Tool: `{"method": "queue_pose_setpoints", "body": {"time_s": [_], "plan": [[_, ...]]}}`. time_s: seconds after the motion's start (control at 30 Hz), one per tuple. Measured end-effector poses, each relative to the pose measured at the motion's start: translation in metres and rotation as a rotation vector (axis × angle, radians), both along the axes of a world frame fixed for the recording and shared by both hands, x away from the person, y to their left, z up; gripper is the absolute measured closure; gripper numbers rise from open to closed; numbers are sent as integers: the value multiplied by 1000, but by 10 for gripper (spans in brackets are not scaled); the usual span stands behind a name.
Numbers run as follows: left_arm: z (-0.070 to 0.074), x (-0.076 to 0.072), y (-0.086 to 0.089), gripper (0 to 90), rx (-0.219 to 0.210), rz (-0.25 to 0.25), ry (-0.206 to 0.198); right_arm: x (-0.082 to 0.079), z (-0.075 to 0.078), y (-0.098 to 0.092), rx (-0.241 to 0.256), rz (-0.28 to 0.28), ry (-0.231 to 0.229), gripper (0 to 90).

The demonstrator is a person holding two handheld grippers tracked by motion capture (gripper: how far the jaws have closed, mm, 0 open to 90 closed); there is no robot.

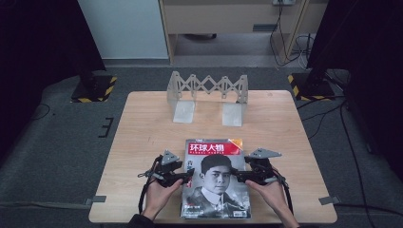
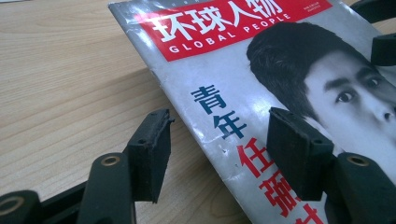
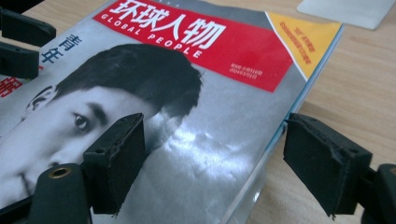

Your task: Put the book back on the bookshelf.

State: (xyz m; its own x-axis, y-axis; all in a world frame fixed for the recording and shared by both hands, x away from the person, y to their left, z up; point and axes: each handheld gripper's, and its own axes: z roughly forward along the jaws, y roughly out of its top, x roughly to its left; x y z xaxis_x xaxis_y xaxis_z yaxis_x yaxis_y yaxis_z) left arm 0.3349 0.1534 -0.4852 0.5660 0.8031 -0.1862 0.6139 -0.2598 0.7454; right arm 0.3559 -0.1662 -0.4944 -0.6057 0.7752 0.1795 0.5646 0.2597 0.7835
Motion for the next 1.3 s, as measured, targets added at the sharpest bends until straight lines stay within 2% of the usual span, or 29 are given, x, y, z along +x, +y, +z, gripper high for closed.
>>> {"method": "queue_pose_setpoints", "body": {"time_s": [0.07, 0.27, 0.57, 0.7, 0.77, 0.9, 0.93, 0.97, 1.1, 1.17, 1.3], "plan": [[0, -3, -1, 406, -10, -11, 7, 2, 2, 0, 9, 5, -6, 209], [0, -8, -2, 394, -1, -9, 0, 6, 1, -1, 12, 21, -9, 218], [2, -18, 5, 393, 6, -15, 16, 18, 0, 13, -16, 40, -15, 214], [3, -3, 12, 368, -1, 11, 4, 19, -1, 11, -6, 42, -18, 228], [3, 7, 16, 355, -29, 16, 9, 18, -1, 9, -11, 43, -18, 224], [-1, 22, 19, 332, -16, 24, 24, 11, -1, 4, -8, 43, -13, 220], [-5, 29, 19, 320, -49, 3, 44, 7, -1, 2, -6, 49, -12, 224], [-5, 29, 19, 310, -49, 3, 44, 7, -1, 2, -6, 49, -12, 224], [-10, 40, 19, 302, -95, -31, 53, 4, -2, 3, 1, 65, -7, 237], [-10, 43, 19, 302, -92, -42, 47, 4, -2, 5, 6, 68, 0, 237], [-9, 43, 17, 323, -84, -53, 36, 6, -1, 6, -7, 74, -15, 241]]}}
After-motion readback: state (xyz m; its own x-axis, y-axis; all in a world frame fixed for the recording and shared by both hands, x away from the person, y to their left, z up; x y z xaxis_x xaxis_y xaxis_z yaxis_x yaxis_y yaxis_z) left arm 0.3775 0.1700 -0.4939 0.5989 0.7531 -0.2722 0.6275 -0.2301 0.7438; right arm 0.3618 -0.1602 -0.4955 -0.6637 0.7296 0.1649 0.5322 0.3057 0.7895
